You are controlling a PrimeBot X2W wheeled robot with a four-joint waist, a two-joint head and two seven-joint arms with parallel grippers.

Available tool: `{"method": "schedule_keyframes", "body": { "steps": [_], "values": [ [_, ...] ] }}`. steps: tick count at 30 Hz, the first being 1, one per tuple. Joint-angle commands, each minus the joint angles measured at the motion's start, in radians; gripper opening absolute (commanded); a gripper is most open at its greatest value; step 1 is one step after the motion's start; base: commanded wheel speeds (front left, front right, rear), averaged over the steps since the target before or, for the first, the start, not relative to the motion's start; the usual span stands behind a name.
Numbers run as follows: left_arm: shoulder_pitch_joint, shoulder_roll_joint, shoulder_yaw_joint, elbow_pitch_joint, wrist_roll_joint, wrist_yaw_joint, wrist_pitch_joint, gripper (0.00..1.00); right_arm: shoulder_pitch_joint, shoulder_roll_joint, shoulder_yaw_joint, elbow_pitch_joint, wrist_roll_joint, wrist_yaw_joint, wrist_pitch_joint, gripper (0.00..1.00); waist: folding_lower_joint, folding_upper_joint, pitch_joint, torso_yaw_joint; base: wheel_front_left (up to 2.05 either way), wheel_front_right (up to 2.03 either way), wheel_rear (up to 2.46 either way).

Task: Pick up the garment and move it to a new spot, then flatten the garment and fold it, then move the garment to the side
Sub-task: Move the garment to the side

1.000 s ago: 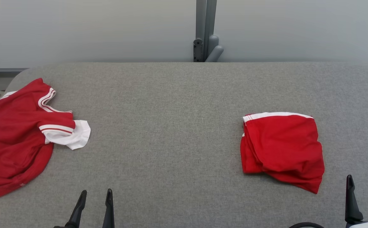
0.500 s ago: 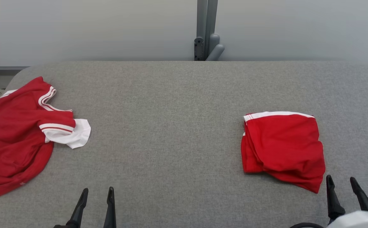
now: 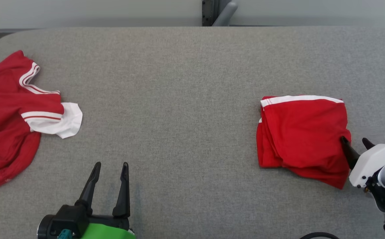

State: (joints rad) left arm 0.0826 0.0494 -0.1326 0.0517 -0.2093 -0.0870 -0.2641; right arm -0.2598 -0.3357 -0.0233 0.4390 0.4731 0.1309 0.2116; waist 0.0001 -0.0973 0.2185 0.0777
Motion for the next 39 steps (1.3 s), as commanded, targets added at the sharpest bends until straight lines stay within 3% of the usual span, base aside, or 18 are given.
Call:
{"method": "schedule_keyframes", "body": {
  "steps": [1, 8, 9, 10, 11, 18, 25, 29, 39],
  "values": [
    [-0.024, 0.002, -0.002, 0.003, -0.01, 0.002, 0.0, 1.0, -0.035, -0.005, 0.0, 0.032, 0.019, 0.0, 0.011, 1.0, -0.0001, -0.0001, 0.077, 0.024, 0.0, 0.0, 0.0],
    [-0.051, 0.002, -0.009, 0.012, -0.005, -0.004, 0.0, 1.0, -0.091, 0.012, 0.027, 0.136, 0.081, 0.0, 0.006, 1.0, -0.0001, -0.0001, 0.103, 0.045, 0.0, 0.0, 0.0],
    [-0.051, 0.002, -0.009, 0.011, -0.005, -0.002, 0.0, 1.0, -0.092, 0.016, 0.037, 0.143, 0.103, 0.0, 0.009, 0.52, -0.0001, -0.0001, 0.103, 0.045, 0.0, 0.0, 0.0],
    [-0.05, 0.002, -0.008, 0.009, -0.005, 0.001, 0.0, 1.0, -0.095, 0.019, 0.043, 0.143, 0.129, 0.0, 0.006, 0.15, -0.0001, -0.0001, 0.105, 0.043, 0.0, 0.0, 0.0],
    [-0.05, 0.002, -0.005, 0.006, -0.006, 0.005, 0.0, 1.0, -0.1, 0.018, 0.052, 0.138, 0.153, 0.0, 0.01, 0.0, -0.0001, -0.0001, 0.108, 0.039, 0.0, 0.0, 0.0],
    [-0.077, 0.002, 0.014, -0.015, 0.013, -0.001, 0.0, 1.0, -0.18, -0.079, 0.098, 0.048, 0.261, 0.0, 0.04, 0.0, -0.0001, -0.0001, 0.187, -0.053, 0.0, 0.0, 0.0],
    [-0.162, 0.002, 0.021, -0.056, 0.051, -0.023, 0.0, 1.0, -0.322, -0.17, 0.08, 0.075, 0.199, 0.0, 0.039, 0.0, -0.0001, -0.0001, 0.322, -0.186, 0.0, 0.0, 0.0],
    [-0.199, 0.005, 0.012, -0.071, 0.073, -0.032, 0.0, 1.0, -0.386, -0.179, 0.06, 0.117, 0.161, 0.0, 0.022, 0.0, -0.0001, -0.0001, 0.369, -0.224, 0.0, 0.0, 0.0],
    [-0.239, 0.028, 0.004, -0.089, 0.101, -0.044, 0.0, 1.0, -0.547, -0.264, -0.025, 0.307, 0.016, 0.0, -0.007, 0.0, -0.0001, -0.0001, 0.439, -0.22, 0.0, 0.0, 0.0]
  ]
}}
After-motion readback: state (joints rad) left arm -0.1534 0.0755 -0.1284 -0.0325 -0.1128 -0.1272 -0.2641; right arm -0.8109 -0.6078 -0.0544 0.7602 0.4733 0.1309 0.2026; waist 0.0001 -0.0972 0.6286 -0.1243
